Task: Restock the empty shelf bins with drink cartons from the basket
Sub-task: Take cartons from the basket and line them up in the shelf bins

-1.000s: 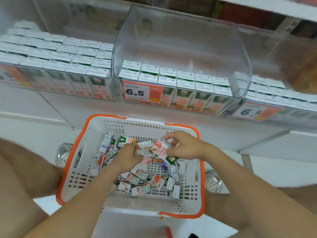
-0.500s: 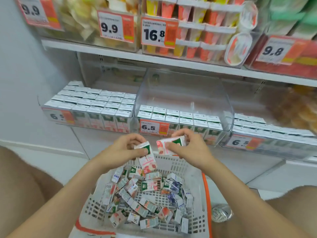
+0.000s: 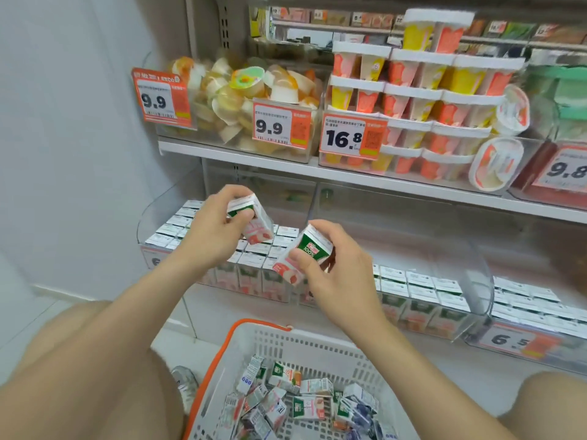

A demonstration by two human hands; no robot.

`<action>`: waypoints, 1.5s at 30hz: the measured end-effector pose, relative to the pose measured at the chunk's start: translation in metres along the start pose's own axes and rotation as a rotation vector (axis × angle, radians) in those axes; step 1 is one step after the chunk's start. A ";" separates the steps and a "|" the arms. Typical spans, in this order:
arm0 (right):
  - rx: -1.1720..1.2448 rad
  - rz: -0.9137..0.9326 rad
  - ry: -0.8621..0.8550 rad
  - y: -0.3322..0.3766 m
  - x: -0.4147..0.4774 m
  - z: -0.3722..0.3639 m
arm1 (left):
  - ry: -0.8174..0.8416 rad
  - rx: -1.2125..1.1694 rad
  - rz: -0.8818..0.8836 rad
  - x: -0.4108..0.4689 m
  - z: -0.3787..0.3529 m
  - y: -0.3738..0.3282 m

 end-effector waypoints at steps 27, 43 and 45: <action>-0.493 -0.051 0.664 -0.039 0.162 -0.275 | 0.379 0.772 -0.059 0.146 0.008 0.172; -0.450 0.099 0.378 -0.005 0.147 -0.229 | 0.357 0.741 -0.188 0.113 0.017 0.110; -0.455 0.216 0.343 0.016 0.126 -0.202 | 0.348 0.694 -0.230 0.094 0.015 0.079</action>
Point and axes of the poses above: each hand's wrist, its own x-axis towards the middle knuckle, its own z-axis out of the back of the hand, y = z × x, the point moved 4 cm from there along x, towards the middle knuckle, and after that the axes turned 11 degrees about -y, right-handed, at the moved point
